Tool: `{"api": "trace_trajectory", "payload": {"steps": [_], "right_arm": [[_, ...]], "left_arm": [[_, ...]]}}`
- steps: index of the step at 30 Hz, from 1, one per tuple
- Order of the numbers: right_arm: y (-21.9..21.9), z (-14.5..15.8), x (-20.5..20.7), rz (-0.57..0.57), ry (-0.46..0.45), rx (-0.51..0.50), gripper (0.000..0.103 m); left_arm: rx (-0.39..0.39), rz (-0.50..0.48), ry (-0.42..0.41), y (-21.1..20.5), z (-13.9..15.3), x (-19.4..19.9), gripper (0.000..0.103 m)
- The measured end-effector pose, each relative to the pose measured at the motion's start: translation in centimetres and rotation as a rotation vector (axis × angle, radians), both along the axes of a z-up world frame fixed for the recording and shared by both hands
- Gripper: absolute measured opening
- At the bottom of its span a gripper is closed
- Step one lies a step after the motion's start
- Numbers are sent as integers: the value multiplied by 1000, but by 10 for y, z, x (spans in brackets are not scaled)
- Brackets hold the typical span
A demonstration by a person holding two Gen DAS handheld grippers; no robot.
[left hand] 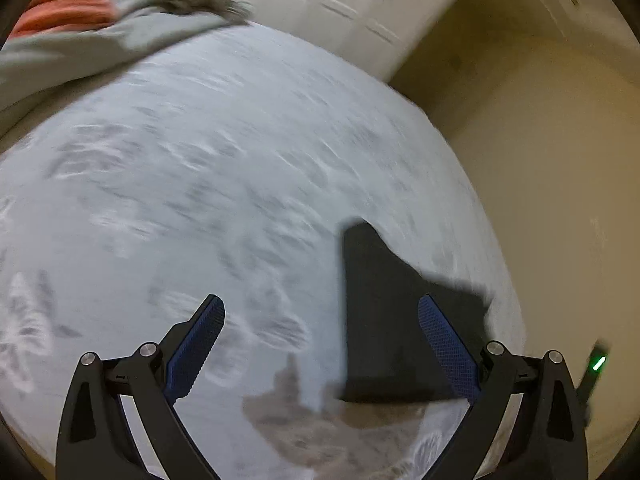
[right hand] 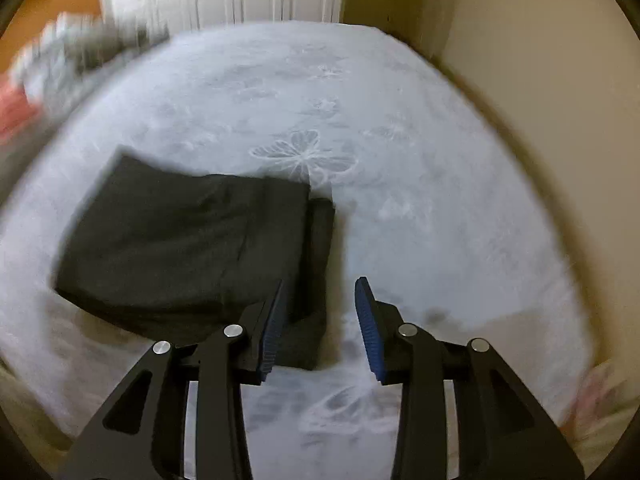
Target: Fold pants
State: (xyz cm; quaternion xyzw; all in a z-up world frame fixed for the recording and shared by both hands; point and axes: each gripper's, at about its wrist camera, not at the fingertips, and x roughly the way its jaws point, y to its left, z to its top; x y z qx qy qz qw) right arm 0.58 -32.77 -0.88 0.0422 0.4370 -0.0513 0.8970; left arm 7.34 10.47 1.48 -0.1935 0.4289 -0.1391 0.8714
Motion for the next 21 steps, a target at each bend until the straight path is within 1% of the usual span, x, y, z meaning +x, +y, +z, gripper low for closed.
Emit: {"api": "trace_trajectory", "payload": {"steps": [1,2,3,4,5,8,9,12,13,14,15,16,19,20,21], "right_arm": [[-11,3,1,-4,-25,105,36],[-15,6,4,5,-35,154,37],[-15,7,9,17,-41,175,43],[-14,6,19,35,-40,182,53],[-12,4,25,51,-32,190,56],[-1,-12,44,87,-4,207,55],[-2,-20,51,89,14,209,55],[9,-50,64,99,85,236,55],[10,-56,64,97,104,239,54],[13,-65,68,94,131,249,47],[16,-68,68,106,147,264,28],[19,-60,64,117,127,273,20],[17,-25,42,156,10,295,18],[15,-23,36,151,-1,289,19],[14,-30,36,140,17,254,23]], "left_arm": [[34,-31,1,-20,-5,0,96],[62,-57,1,-36,-8,0,96],[81,-76,2,-47,-12,0,96],[111,-104,1,-63,-16,-1,96],[127,-116,-2,-70,-19,-1,96],[208,-149,-28,-94,-29,-6,96],[236,-160,-31,-100,-33,-7,96],[287,-179,-32,-107,-43,-7,96],[305,-187,-30,-110,-47,-7,96],[316,-192,-28,-111,-49,-6,96],[337,-195,-24,-113,-52,-6,96],[344,-199,-26,-114,-53,-7,96],[379,-197,-40,-116,-52,-11,96],[385,-195,-44,-117,-53,-11,96],[394,-192,-47,-117,-53,-12,96]]}}
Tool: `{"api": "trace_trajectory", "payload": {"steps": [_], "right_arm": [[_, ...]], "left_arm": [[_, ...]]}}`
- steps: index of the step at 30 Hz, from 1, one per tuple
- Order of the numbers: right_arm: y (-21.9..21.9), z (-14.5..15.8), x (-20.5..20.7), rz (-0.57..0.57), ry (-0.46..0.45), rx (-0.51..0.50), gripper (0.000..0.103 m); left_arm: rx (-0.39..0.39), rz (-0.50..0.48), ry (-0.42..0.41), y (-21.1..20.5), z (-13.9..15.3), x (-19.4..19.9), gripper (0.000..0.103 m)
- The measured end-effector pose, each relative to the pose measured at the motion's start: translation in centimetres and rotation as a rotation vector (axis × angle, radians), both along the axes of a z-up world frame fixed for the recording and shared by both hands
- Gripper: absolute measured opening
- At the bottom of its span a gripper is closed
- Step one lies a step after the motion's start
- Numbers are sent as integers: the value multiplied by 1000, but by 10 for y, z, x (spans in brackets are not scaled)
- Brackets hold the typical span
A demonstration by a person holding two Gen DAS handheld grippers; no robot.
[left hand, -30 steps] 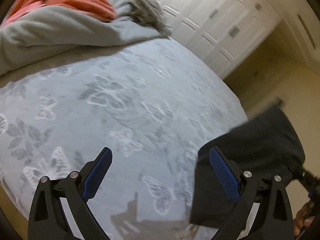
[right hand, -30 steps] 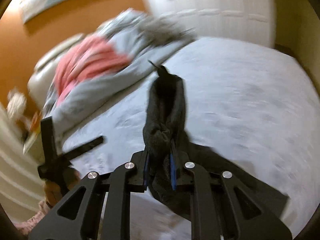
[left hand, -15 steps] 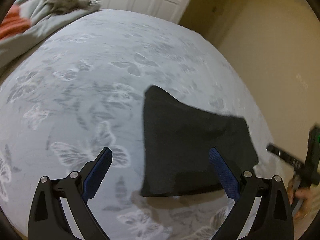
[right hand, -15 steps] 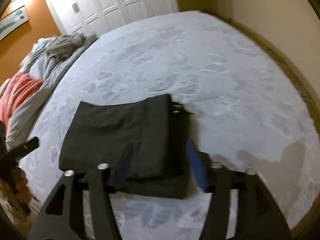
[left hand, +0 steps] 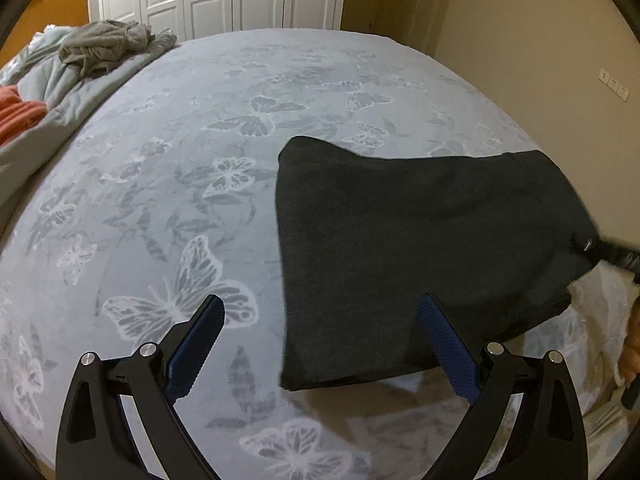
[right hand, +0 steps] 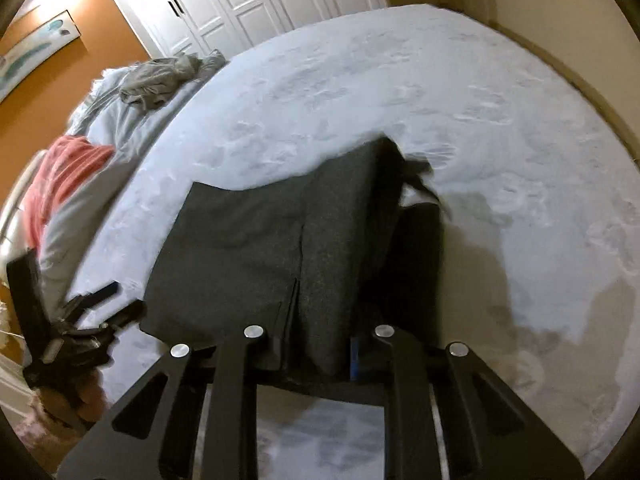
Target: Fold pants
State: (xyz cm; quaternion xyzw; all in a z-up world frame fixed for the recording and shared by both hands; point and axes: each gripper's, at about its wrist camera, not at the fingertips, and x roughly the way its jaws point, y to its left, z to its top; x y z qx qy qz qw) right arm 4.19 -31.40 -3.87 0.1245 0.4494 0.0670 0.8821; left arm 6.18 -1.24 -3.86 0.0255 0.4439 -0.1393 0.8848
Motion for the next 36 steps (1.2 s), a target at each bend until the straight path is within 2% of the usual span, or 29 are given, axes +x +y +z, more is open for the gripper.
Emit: {"api": "trace_trajectory", "payload": {"steps": [1,2,5,7,9,12,17,19,21,25,26,28,29,30,31,33,36], "right_arm": [[0,-19,5,-7,73,-65,31],[-1,-39,9,-21,150,-99,35],[-8,-24,5,-54,86,-40,38],[-15,-7,-5,-111,2,-51,63],[-23,-6,-10,-144,-12,-16,64],[-28,-14,-8,-167,22,12,65],[-27,-20,-8,-134,30,10,80],[-25,-25,-3,-119,45,10,85],[-28,-35,0,-112,74,42,88],[-29,-60,10,-114,157,132,93],[-28,-60,10,-119,148,130,93],[-21,-56,15,-111,135,108,91],[-18,-55,17,-106,127,100,84],[-16,-53,18,-100,116,96,54],[-14,-50,20,-77,114,108,36],[-13,-37,18,-59,78,145,29],[-2,6,-2,40,-54,227,28]], "left_arm": [[5,1,2,-1,-1,0,96],[10,2,8,-2,-3,1,96],[16,16,29,-4,-7,3,96],[19,24,25,-5,-7,4,96],[26,27,19,-7,-8,4,96],[35,25,18,-11,-10,5,96],[31,16,34,-16,-14,6,96],[3,9,61,-15,-18,8,96],[-55,-1,125,-12,-25,14,96],[-296,-2,334,2,-49,34,96],[-353,8,382,6,-57,40,96],[-430,34,395,14,-60,48,87],[-452,23,390,15,-59,51,75],[-444,20,388,15,-58,54,58],[-450,13,384,18,-56,57,37],[-507,2,388,26,-50,58,26],[-554,-31,327,42,-16,44,24]]}}
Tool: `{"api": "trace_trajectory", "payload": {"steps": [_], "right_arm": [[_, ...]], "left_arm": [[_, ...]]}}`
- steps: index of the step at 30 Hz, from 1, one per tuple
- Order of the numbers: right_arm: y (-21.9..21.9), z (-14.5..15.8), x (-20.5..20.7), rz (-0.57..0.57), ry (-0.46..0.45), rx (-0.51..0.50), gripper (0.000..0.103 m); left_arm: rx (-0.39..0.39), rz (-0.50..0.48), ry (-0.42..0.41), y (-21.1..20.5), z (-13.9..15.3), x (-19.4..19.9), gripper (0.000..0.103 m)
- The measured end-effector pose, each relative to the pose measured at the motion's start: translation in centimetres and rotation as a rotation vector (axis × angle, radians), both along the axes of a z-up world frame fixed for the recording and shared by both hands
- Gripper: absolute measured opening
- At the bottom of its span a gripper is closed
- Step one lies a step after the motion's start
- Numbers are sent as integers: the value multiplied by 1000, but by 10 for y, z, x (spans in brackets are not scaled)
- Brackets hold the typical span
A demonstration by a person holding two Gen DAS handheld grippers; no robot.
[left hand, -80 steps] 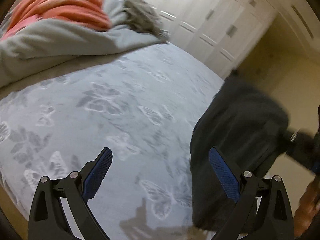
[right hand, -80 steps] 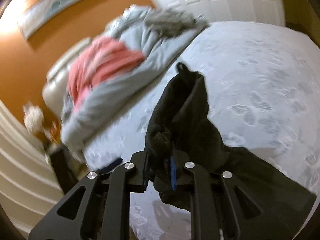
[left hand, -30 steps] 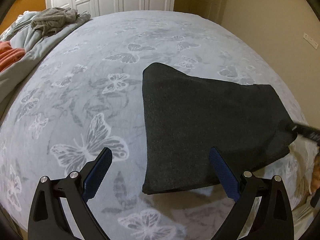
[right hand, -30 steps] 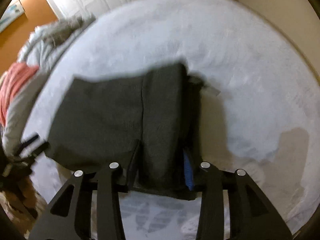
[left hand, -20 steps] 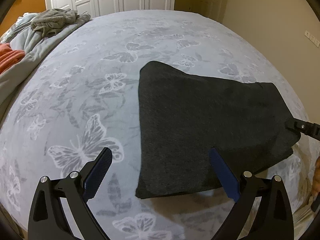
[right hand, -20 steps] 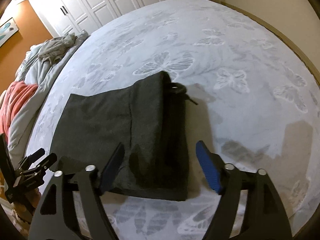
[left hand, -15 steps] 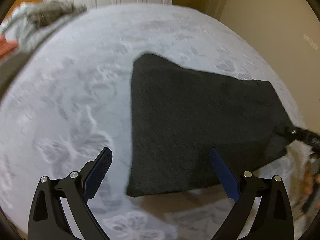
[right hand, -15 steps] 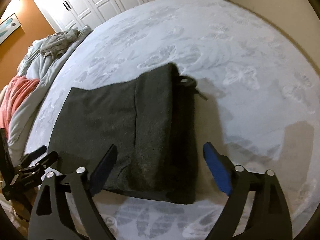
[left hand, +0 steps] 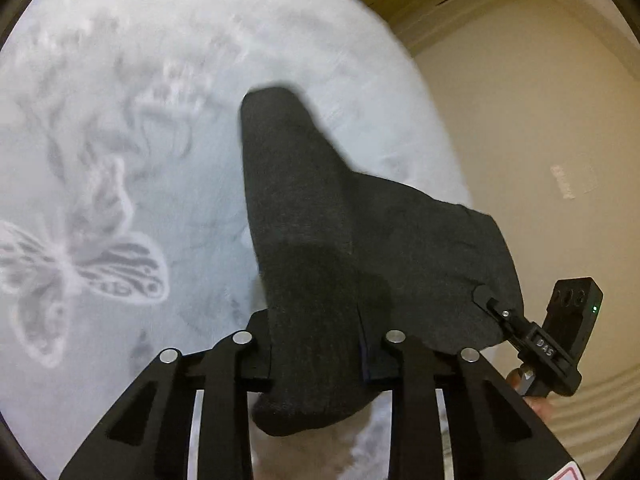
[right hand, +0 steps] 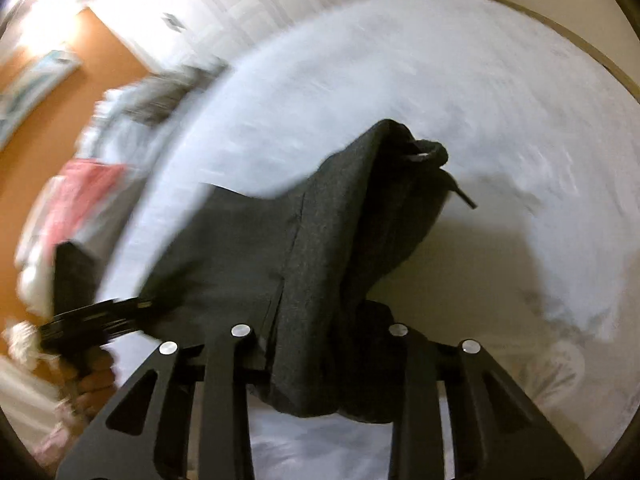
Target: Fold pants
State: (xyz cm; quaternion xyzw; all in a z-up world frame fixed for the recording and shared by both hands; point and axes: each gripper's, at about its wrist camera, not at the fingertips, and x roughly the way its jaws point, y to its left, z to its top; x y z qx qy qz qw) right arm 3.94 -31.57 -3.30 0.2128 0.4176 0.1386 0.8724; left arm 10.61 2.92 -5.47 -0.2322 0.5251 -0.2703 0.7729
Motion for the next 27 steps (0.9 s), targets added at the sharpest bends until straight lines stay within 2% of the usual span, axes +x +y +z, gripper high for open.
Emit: {"api": "trace_trajectory", "payload": {"steps": [2,3,4,5,7,8,9,11,13,16,17,18,19,20,23,24,27], "right_arm": [[7,14,-14,45,-35,22,32],[10,14,-20,70,-22,18,44],[14,7,-25,88,17,-28,61],[16,-2,-30,57,41,-120,67],[17,-14,-38,-35,84,-287,70],[17,-15,-42,-39,89,-286,70],[15,-11,-48,-39,62,-226,70],[18,-8,-52,-12,39,-136,70],[28,-14,-50,22,59,-97,66],[48,-36,-41,88,150,-91,62],[53,-40,-36,89,166,-99,59],[57,-42,-33,92,166,-115,51],[62,-43,-30,90,156,-133,26],[63,-42,-28,82,153,-139,21],[69,-25,-32,91,104,-155,20],[70,-22,-33,98,93,-148,20],[74,-15,-29,109,95,-86,20]], "left_arm": [[21,-9,-44,16,23,-20,26],[56,-5,-50,21,28,-27,35],[129,14,-59,28,29,-33,44],[194,40,-81,32,28,-37,46],[367,120,-162,40,24,-51,46],[409,125,-184,42,22,-55,46],[426,114,-204,43,22,-60,49],[406,104,-235,41,25,-68,59],[379,71,-292,29,34,-78,64],[359,-25,-364,8,42,-98,76],[361,-47,-386,0,43,-104,76],[363,-74,-405,-6,44,-107,76],[359,-112,-420,-12,44,-111,79],[355,-139,-425,-18,44,-114,79],[324,-219,-437,-33,41,-126,81],[313,-245,-437,-37,40,-129,85],[325,-323,-447,-65,29,-139,86]]}}
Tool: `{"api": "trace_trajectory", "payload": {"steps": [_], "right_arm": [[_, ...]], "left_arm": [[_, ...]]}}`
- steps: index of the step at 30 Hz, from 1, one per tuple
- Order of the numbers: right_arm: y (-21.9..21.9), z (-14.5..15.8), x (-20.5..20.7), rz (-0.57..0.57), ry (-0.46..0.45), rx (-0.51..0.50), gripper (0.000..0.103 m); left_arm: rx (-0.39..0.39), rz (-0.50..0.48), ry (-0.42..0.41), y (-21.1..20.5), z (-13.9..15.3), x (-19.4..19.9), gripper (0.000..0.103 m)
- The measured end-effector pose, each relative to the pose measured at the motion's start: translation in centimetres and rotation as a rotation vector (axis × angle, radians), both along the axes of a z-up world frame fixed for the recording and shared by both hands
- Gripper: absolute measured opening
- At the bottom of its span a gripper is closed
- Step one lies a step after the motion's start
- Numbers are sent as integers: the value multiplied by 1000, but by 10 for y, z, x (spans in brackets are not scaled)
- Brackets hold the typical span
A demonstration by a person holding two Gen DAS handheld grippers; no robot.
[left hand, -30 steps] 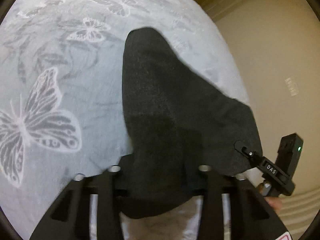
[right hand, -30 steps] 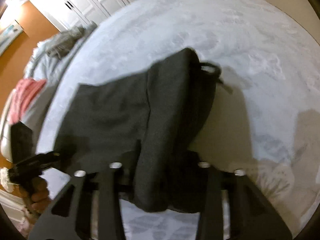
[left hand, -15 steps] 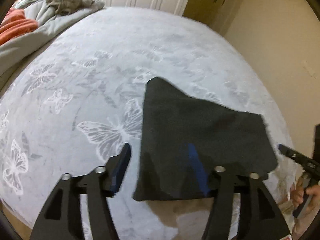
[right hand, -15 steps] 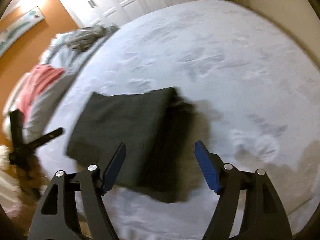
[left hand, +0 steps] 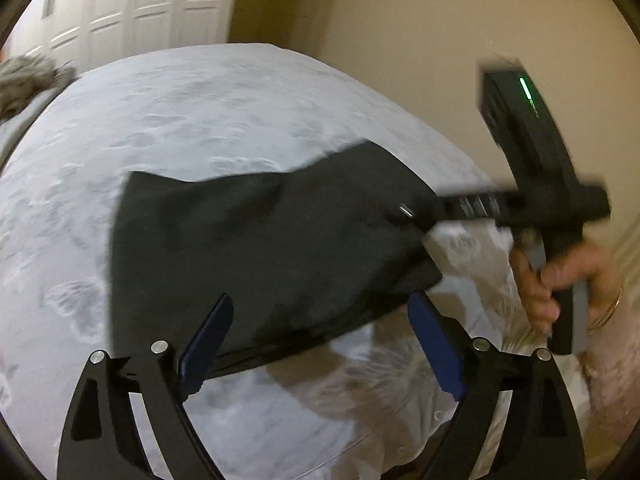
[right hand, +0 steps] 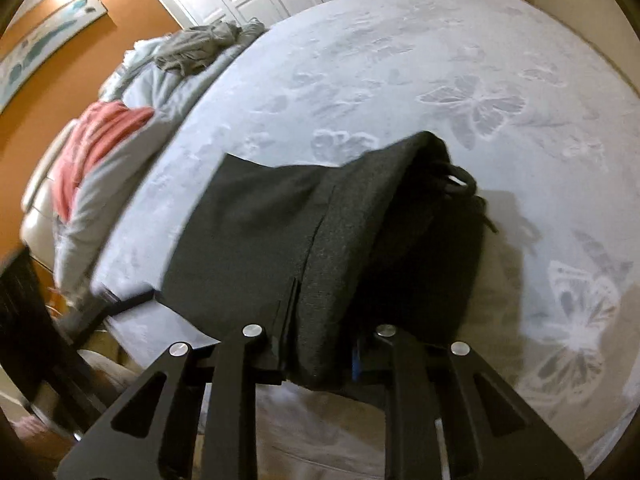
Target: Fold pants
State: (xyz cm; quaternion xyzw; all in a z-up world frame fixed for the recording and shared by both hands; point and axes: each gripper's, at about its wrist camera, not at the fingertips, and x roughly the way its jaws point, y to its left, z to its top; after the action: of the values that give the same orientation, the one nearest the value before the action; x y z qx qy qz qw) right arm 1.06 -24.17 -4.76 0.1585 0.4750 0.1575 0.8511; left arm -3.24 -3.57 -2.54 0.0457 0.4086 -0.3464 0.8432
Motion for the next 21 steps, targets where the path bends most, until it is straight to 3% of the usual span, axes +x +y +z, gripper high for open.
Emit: {"api": "trace_trajectory", "payload": {"steps": [8,9,10,11,12,14,16,18,21], "right_arm": [[15,21,10,22,27,47,20],[18,24,11,31,25,37,20],[20,27,13,40,28,34,20],[17,28,15,39,38,54,21],[12,28,17,32,48,72,26],[2,34,14,19,9,97,32],[-16,41,5,-17,-51,156,70],[-28,48,-8,-53,-121,168,71],[-27,49,-19,-102,-163,23,72]], "left_arm": [[96,1,-101,-63,-18,12,86],[78,11,-104,-65,-18,17,75],[50,6,-89,-65,-19,25,42],[51,-17,-62,-66,-21,33,35],[53,-14,-43,-65,-22,38,19],[-24,32,9,-44,-14,52,12],[-116,88,41,-8,7,62,11],[-200,176,21,39,34,64,11],[-312,428,-63,142,76,58,11]]}}
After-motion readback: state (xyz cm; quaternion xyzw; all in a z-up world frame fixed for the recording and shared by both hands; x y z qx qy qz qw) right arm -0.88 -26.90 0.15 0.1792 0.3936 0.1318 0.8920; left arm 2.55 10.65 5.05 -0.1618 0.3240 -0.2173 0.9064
